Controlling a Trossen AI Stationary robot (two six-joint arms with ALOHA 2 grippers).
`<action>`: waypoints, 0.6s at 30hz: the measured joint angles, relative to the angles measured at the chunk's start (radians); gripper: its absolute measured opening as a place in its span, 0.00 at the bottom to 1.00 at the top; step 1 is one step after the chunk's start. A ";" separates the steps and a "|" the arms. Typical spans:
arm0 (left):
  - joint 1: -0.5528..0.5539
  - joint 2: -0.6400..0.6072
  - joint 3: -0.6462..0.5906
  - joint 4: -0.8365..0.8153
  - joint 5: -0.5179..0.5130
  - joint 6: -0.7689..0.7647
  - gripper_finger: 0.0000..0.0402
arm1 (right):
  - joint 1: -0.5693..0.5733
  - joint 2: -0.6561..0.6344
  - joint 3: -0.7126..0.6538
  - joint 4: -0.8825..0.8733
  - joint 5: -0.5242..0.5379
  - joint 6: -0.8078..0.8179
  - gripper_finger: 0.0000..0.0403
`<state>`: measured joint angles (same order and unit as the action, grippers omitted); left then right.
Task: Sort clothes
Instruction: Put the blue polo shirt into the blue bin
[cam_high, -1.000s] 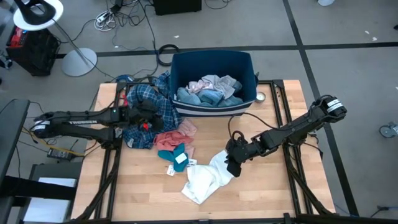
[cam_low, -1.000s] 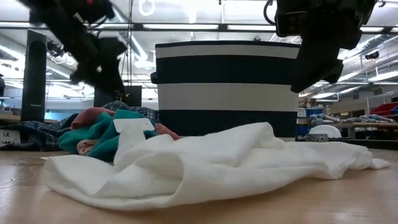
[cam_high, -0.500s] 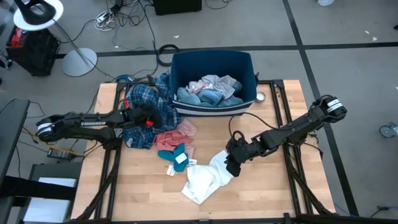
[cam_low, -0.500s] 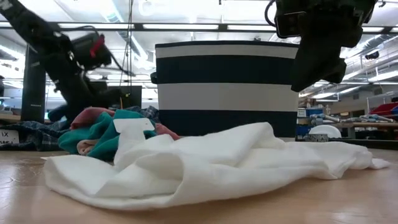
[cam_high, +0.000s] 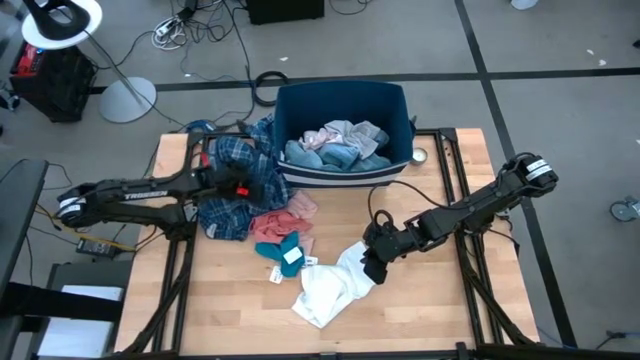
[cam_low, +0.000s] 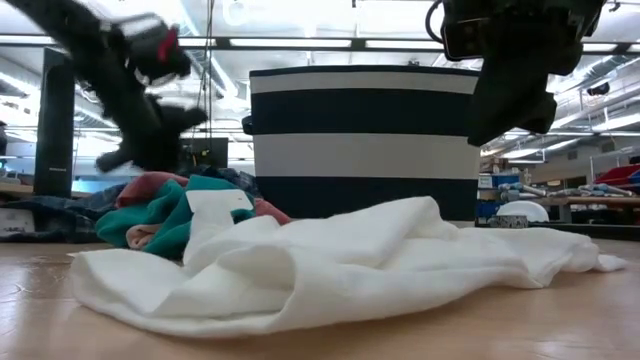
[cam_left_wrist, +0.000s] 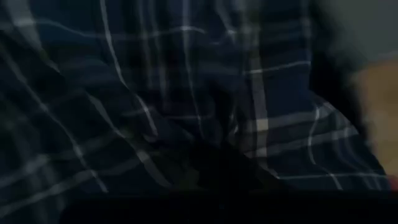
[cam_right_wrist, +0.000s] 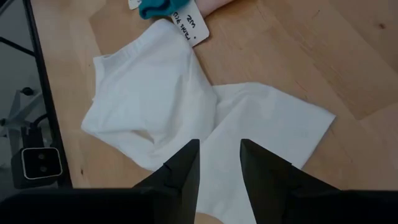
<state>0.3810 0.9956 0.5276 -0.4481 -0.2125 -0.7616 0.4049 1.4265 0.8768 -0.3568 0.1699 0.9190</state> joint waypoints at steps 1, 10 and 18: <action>-0.011 -0.007 0.042 -0.053 -0.026 0.007 0.01 | 0.000 0.000 0.000 0.001 0.000 -0.005 0.29; -0.125 -0.042 0.429 -0.426 -0.248 0.052 0.00 | -0.002 0.000 0.000 0.005 0.009 -0.040 0.29; -0.225 -0.040 0.706 -0.554 -0.406 0.085 0.00 | -0.002 0.000 0.000 0.019 0.019 -0.067 0.29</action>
<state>0.1555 0.9554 1.2331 -1.0025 -0.6185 -0.6762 0.4030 1.4265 0.8768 -0.3375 0.1889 0.8521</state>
